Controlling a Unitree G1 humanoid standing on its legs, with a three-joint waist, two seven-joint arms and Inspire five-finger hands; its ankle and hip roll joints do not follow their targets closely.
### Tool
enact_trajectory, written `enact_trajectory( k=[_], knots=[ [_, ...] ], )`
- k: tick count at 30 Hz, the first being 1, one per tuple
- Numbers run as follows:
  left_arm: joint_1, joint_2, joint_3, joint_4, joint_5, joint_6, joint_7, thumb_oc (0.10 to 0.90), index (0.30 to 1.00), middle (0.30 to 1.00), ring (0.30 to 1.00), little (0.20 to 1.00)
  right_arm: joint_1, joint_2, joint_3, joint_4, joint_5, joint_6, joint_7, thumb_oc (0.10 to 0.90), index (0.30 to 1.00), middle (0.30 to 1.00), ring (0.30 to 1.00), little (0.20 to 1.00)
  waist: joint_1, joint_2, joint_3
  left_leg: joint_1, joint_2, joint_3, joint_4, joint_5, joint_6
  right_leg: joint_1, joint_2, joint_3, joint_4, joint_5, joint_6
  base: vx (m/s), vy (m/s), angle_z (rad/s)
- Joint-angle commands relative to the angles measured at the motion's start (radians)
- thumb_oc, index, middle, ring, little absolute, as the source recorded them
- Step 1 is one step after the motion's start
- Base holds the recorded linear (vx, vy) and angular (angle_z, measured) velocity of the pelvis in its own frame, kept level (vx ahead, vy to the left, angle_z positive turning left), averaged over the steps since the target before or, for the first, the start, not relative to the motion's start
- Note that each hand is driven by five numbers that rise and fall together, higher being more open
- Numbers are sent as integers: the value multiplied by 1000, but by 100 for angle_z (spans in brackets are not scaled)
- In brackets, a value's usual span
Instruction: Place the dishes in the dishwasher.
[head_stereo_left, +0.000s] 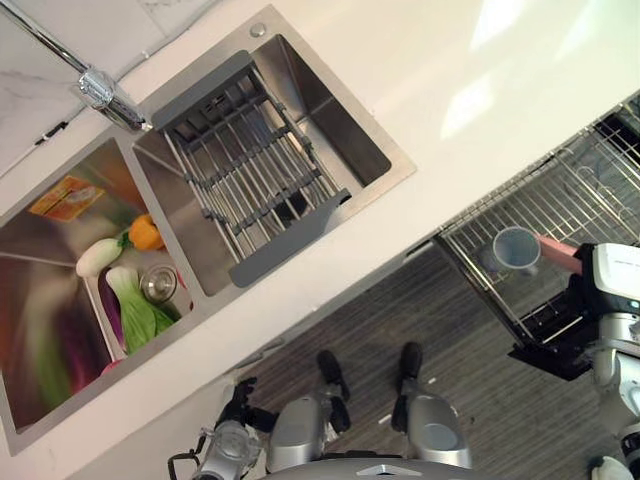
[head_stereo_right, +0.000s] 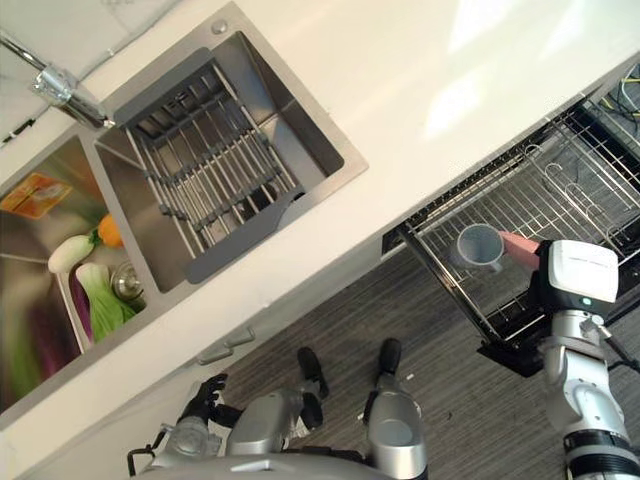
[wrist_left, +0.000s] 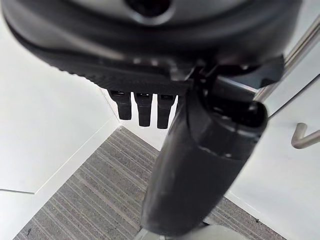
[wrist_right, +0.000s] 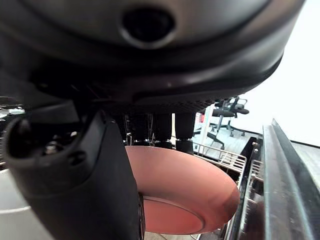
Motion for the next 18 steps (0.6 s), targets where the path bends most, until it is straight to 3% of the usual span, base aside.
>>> enact_trajectory(
  k=[1, 2, 12, 18],
  knots=[
    [-2, 12, -13, 32, -22, 4, 16, 800, 900, 900, 900, 900, -45, -115, -67, -73, 41, 19, -30, 555, 533, 533, 533, 533, -7, 2, -56, -13, 150, -2, 38, 83, -116, 8, -87, -26, 62, -57, 110, 0, 0, 0],
    [-3, 10, -13, 34, -23, 5, 17, 800, 900, 900, 900, 900, -41, -116, -72, -69, 46, 21, -34, 800, 900, 900, 900, 900, -8, 5, -57, -12, 149, -3, 36, 84, -116, 10, -89, -27, 62, -58, 110, 0, 0, 0],
    [-3, 2, -11, 46, -6, 13, 6, 800, 900, 900, 900, 900, -7, -110, -134, -121, 81, 9, -17, 800, 900, 900, 900, 900, -18, 14, -72, 13, 148, -5, 23, 83, -118, 46, -89, -40, 44, -59, 111, 17, -1, 5],
    [1, -2, 9, 53, 9, 24, 2, 800, 900, 900, 900, 900, 83, -49, -277, -284, 150, -19, -39, 800, 900, 900, 900, 900, -30, -6, -93, 38, 150, 0, 17, 77, -117, 72, -75, -39, 29, -65, 109, 29, -9, -1]
  ],
)
